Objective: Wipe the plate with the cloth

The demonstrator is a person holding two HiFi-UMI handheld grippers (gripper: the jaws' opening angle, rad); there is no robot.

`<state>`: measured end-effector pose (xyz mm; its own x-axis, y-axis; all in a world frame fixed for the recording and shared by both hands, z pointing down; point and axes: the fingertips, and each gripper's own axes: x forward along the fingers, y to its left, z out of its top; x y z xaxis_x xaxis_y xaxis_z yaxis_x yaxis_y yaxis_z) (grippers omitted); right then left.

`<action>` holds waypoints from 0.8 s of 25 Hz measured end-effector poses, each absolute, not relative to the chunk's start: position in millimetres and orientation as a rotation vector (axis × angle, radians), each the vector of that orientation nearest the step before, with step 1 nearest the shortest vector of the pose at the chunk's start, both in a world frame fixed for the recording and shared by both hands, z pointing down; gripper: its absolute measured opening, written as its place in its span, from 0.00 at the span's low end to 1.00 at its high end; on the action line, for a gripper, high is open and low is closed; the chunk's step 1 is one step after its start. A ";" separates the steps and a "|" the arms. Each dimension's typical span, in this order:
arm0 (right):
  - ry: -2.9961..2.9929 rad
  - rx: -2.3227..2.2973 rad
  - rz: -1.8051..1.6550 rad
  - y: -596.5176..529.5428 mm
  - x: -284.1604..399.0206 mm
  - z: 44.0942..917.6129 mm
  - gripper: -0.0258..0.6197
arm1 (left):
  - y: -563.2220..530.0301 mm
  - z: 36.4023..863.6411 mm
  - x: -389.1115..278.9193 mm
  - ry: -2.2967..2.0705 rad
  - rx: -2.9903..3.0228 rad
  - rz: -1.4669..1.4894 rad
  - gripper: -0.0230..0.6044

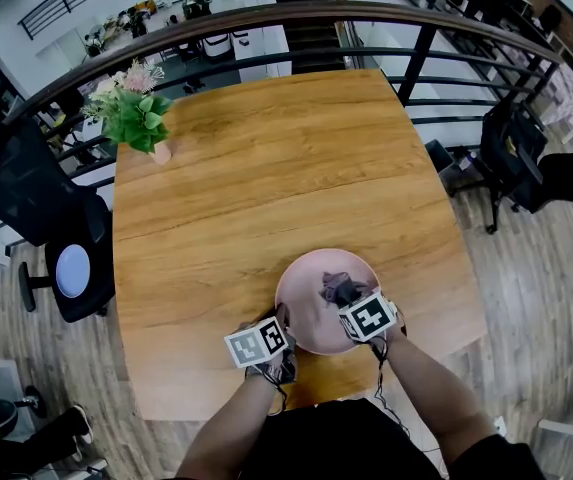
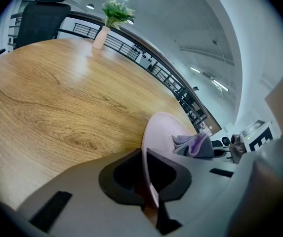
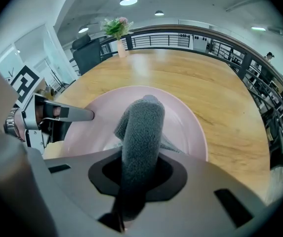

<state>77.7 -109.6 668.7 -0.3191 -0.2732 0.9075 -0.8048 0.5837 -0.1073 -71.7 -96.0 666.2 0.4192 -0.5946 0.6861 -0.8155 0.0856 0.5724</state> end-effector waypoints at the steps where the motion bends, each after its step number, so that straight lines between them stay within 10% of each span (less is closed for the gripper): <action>1: -1.857 0.881 0.694 -112.9 81.4 668.6 0.15 | -96.2 666.2 -71.9 -1.269 1.605 0.258 0.09; 20: -1.796 1.093 0.669 -149.5 118.4 665.9 0.15 | -97.4 667.8 -71.8 -1.266 1.604 0.258 0.09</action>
